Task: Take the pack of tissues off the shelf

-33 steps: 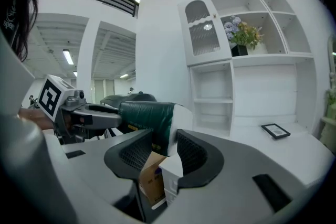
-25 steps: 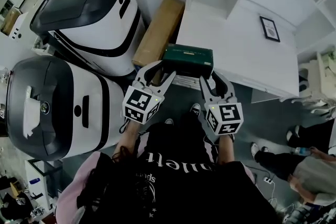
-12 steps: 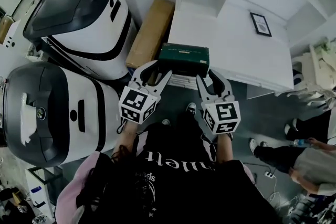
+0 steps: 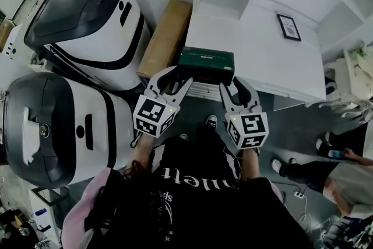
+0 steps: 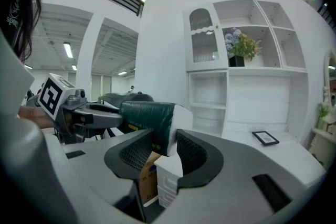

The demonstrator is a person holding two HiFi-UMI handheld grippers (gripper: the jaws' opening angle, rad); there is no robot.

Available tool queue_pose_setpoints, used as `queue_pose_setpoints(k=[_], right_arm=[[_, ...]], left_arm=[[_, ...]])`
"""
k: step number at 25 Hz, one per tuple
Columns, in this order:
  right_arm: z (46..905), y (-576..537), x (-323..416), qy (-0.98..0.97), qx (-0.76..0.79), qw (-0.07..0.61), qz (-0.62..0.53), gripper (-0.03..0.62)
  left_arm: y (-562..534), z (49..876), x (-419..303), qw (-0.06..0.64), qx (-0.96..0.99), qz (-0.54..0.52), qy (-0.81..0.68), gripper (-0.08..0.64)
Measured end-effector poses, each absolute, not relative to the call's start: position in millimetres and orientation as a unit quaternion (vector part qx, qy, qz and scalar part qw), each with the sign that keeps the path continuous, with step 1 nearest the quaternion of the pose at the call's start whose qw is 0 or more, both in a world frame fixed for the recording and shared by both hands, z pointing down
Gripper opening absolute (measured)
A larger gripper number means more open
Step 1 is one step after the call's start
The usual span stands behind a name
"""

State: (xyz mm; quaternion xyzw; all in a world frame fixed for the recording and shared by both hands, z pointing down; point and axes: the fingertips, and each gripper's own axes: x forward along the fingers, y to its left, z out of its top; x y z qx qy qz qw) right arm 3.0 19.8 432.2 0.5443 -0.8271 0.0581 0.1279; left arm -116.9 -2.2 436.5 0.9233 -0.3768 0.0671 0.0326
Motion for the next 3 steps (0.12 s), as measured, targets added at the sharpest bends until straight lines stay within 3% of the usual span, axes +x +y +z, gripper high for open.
queue_pose_setpoints(k=[3], right_arm=[[433.1,17.1,4.4,-0.828,0.542,0.130,0.058,0.172]], left_arm=[[-4.6,438.1,-115.6,0.035,0.923,0.067,-0.378,0.179]])
